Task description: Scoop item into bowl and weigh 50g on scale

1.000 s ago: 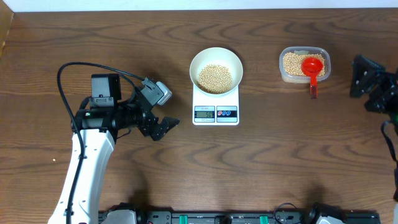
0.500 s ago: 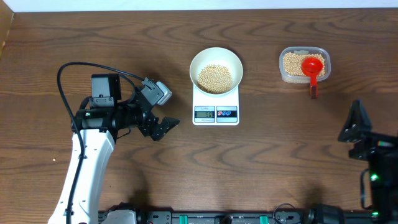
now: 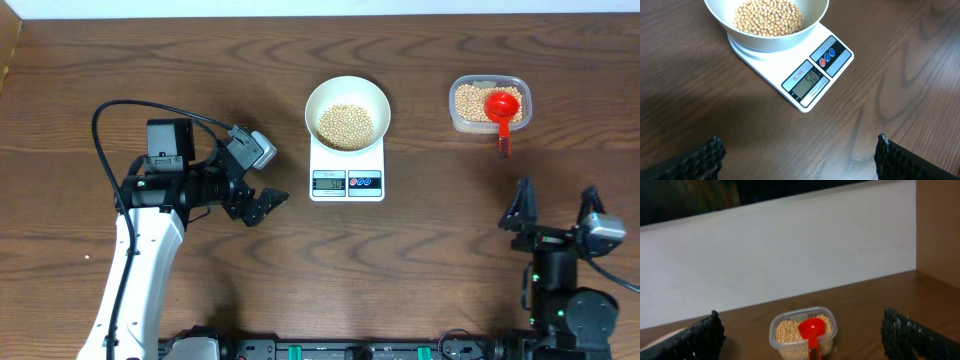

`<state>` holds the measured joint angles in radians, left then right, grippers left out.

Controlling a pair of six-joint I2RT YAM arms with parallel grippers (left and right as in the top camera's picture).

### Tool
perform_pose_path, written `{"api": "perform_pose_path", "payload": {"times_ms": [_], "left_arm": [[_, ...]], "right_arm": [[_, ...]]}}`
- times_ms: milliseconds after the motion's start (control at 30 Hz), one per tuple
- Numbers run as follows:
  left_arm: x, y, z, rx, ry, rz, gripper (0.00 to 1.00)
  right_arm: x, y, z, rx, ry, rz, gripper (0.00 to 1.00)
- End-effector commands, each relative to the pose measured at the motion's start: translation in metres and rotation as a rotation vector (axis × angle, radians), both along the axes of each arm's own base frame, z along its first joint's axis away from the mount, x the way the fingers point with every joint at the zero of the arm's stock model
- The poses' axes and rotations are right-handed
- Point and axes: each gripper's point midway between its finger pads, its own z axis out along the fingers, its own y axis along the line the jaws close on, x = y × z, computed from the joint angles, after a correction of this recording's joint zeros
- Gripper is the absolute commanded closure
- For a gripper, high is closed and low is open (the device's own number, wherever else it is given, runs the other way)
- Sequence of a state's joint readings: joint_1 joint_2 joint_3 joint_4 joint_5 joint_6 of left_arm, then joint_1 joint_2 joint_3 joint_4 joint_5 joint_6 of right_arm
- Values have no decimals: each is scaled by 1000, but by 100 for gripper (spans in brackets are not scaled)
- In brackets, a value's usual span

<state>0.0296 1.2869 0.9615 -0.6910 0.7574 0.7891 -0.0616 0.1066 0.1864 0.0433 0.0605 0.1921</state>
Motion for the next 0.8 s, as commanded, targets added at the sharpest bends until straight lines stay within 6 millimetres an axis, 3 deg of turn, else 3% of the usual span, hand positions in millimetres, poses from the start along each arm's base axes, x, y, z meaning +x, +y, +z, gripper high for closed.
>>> {"api": "perform_pose_path", "payload": {"times_ms": [0, 600, 767], "left_arm": [[-1, -3, 1, -12, 1, -9, 2], [-1, -3, 1, -12, 0, -9, 2], [-1, -3, 1, -12, 1, -9, 2]], "right_arm": [[-1, 0, -15, -13, -13, -6, 1], [6, 2, -91, 8, 185, 6, 1], [6, 4, -93, 7, 193, 16, 1]]}}
